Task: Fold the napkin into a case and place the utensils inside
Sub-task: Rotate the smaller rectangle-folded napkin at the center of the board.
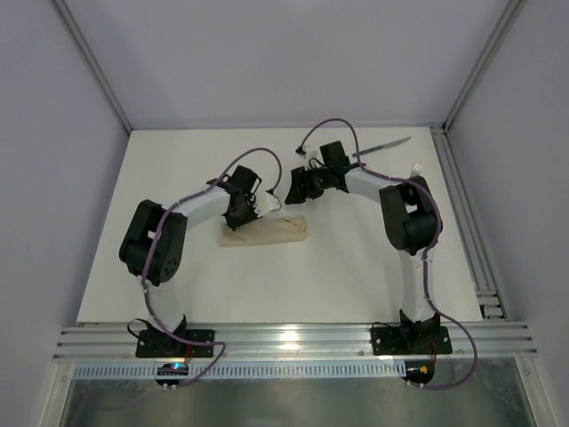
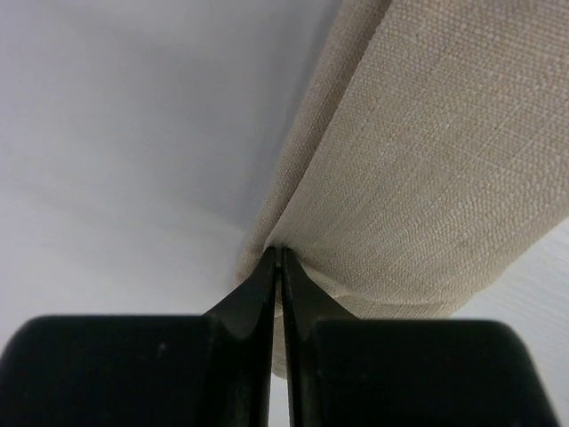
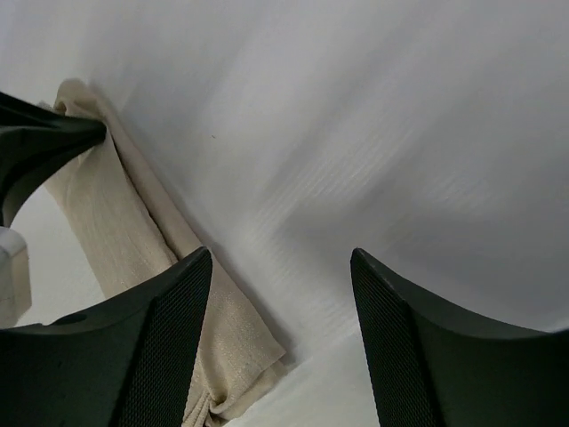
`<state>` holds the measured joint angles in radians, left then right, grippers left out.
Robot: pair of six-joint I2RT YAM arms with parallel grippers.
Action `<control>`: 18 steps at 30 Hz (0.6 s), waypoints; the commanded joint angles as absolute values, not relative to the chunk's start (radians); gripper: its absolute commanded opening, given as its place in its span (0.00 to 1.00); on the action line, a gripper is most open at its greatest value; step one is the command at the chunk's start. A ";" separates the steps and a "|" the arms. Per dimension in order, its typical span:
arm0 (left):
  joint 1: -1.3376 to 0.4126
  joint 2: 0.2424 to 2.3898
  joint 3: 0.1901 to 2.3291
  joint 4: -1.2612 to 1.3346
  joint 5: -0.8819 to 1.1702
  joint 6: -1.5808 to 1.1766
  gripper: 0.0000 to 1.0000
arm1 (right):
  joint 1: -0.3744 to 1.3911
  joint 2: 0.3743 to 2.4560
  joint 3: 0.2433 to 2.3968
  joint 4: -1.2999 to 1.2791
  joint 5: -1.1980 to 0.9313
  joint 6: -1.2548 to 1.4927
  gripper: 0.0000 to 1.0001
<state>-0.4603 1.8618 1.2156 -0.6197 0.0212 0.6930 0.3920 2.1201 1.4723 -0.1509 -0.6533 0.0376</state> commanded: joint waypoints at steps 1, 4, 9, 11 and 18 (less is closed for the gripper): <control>-0.469 1.917 1.161 -0.398 -0.054 0.816 0.04 | 0.411 2.176 1.561 -0.297 -0.752 0.008 0.68; -0.480 1.937 1.166 -0.365 -0.048 0.850 0.04 | 0.432 2.221 1.620 -0.369 -0.768 -0.018 0.68; -0.491 1.968 1.186 -0.339 -0.031 0.880 0.04 | 0.448 2.327 1.700 -0.492 -0.810 -0.009 0.68; -0.492 1.970 1.195 -0.342 -0.018 0.881 0.04 | 0.456 2.338 1.691 -0.514 -0.805 -0.002 0.68; -0.492 1.965 1.201 -0.327 0.028 0.871 0.04 | 0.476 2.339 1.663 -0.518 -0.781 0.075 0.62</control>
<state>-0.4889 1.9179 1.2091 -0.3481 -0.0731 0.8776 0.4519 2.2951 1.6855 -0.4095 -0.8322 0.0414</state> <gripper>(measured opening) 0.045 0.632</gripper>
